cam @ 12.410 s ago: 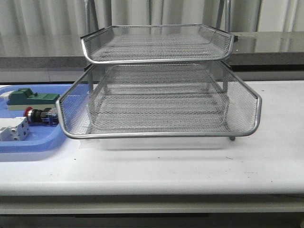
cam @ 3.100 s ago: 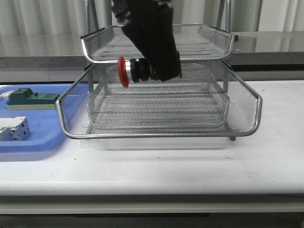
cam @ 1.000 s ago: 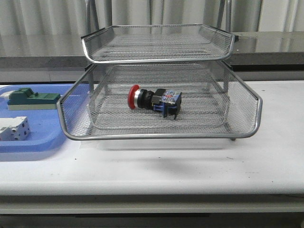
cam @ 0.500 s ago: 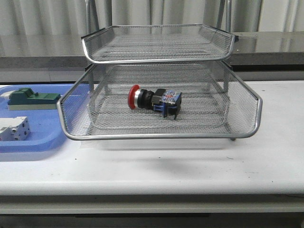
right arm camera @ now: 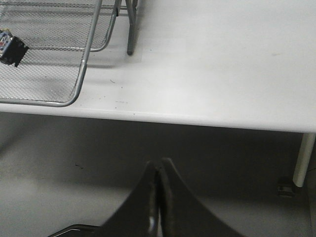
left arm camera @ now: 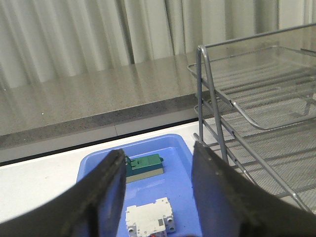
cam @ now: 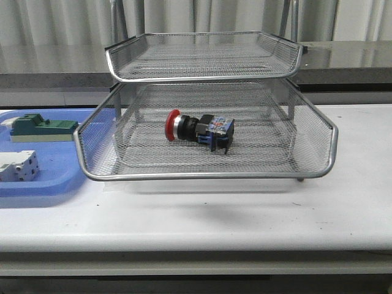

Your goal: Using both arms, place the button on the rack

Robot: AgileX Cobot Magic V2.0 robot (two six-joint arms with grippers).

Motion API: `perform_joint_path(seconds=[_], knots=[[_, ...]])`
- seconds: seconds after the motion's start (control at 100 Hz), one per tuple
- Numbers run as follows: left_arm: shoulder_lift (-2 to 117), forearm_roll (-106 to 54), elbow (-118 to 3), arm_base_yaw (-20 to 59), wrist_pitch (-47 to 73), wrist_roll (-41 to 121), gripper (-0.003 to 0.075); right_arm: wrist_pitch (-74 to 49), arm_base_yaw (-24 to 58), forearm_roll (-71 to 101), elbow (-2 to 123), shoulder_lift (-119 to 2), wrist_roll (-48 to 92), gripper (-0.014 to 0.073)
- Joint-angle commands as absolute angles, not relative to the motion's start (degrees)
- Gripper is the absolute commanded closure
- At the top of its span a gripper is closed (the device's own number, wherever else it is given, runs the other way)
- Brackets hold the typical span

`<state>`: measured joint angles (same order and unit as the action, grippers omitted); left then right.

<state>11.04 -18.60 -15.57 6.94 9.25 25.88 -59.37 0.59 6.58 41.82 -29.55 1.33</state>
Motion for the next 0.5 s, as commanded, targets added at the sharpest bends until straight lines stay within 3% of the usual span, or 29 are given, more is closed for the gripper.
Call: perform_joint_path(seconds=[0.0, 0.14, 0.34, 0.49], knots=[[9.3, -20.6, -14.1, 6.7, 1.6, 25.1, 0.0419, -56.3, 0.6, 6.9, 43.7, -29.9, 1.6, 0.0663], [8.2, -20.8, -12.2, 6.7, -1.8, 25.1, 0.0487, -56.3, 0.6, 6.9, 43.7, -29.9, 1.6, 0.0663], [8.2, -20.8, -12.2, 6.7, -2.0, 25.1, 0.0743, -56.3, 0.6, 6.9, 43.7, -29.9, 1.6, 0.0663], [8.2, -20.8, -12.2, 6.7, -2.0, 25.1, 0.074, -56.3, 0.6, 6.9, 43.7, -29.9, 1.6, 0.0663]])
